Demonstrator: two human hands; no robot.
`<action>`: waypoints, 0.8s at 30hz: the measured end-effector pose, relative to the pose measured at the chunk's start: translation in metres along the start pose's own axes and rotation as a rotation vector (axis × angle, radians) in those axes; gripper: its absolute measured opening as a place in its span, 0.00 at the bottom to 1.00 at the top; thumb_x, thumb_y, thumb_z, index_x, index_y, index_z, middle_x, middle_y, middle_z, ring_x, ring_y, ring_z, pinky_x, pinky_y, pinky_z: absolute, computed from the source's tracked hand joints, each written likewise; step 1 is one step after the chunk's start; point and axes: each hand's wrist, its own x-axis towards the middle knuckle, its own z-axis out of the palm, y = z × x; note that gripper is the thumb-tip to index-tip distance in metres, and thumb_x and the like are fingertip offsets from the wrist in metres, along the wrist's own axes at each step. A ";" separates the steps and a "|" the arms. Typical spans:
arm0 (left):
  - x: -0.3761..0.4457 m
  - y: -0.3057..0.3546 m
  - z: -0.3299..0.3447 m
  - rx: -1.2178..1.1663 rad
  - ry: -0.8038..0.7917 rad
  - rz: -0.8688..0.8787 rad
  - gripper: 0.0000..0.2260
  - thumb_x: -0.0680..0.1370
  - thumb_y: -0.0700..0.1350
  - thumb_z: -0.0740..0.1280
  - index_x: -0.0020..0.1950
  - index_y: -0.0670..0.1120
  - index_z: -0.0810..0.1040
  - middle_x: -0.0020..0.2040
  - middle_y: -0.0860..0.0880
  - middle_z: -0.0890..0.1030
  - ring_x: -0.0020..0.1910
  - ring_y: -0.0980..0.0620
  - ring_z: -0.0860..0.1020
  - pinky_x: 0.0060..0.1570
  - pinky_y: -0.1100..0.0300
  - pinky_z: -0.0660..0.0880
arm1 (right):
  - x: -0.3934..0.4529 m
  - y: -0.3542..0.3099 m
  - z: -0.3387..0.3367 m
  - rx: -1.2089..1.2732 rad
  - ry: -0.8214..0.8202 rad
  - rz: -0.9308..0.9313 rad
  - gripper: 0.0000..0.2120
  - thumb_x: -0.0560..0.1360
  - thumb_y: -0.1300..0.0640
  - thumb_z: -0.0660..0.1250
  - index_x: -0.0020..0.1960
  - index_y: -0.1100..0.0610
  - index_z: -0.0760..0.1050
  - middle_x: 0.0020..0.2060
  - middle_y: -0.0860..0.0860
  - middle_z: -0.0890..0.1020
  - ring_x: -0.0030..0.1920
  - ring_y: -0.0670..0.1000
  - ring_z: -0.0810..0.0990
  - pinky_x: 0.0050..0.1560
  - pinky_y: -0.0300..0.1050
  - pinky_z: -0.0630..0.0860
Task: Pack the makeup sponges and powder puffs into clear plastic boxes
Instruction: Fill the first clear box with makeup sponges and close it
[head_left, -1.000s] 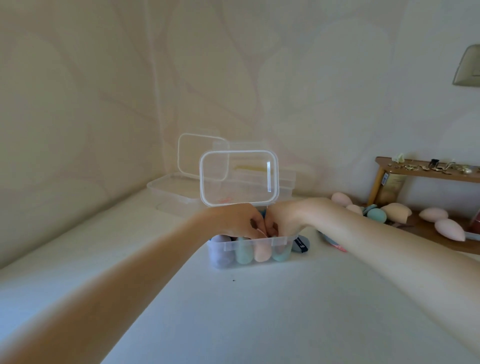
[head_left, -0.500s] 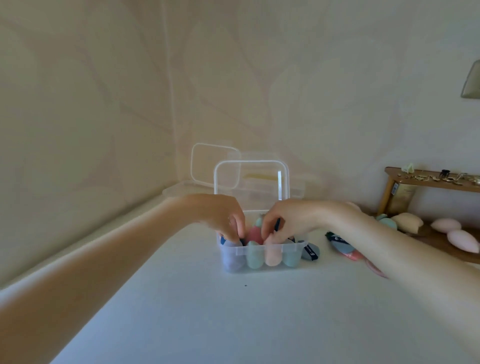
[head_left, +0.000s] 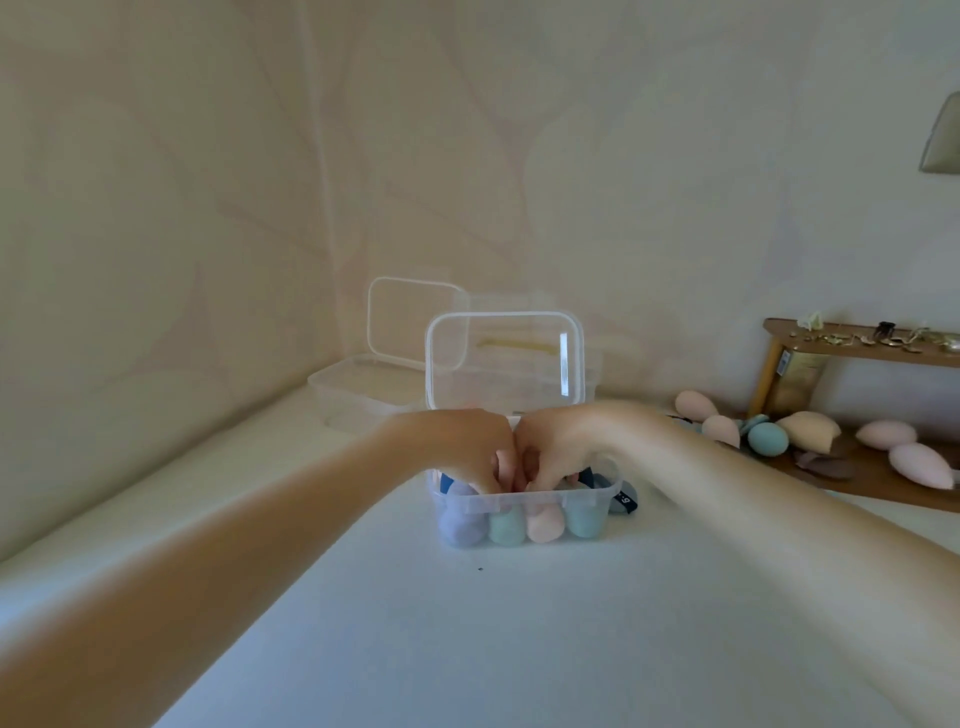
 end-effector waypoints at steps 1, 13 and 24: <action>-0.005 -0.004 -0.008 -0.046 -0.003 0.005 0.09 0.73 0.46 0.70 0.50 0.45 0.82 0.44 0.50 0.82 0.52 0.47 0.81 0.52 0.58 0.76 | -0.007 0.004 -0.009 0.119 -0.005 -0.021 0.04 0.73 0.58 0.71 0.43 0.53 0.76 0.38 0.47 0.78 0.37 0.46 0.77 0.35 0.34 0.74; -0.015 -0.030 -0.011 -0.044 0.113 -0.058 0.09 0.74 0.46 0.68 0.53 0.47 0.81 0.43 0.56 0.78 0.47 0.56 0.76 0.45 0.68 0.72 | -0.012 0.025 -0.001 -0.177 0.212 0.090 0.11 0.70 0.52 0.72 0.49 0.56 0.79 0.52 0.53 0.79 0.45 0.51 0.75 0.38 0.39 0.70; -0.020 -0.040 -0.022 -0.313 0.741 -0.261 0.15 0.76 0.40 0.64 0.63 0.46 0.74 0.68 0.46 0.66 0.64 0.46 0.71 0.61 0.59 0.69 | -0.013 0.036 -0.025 0.401 0.864 0.212 0.18 0.76 0.60 0.64 0.65 0.58 0.69 0.63 0.56 0.67 0.61 0.57 0.71 0.54 0.43 0.69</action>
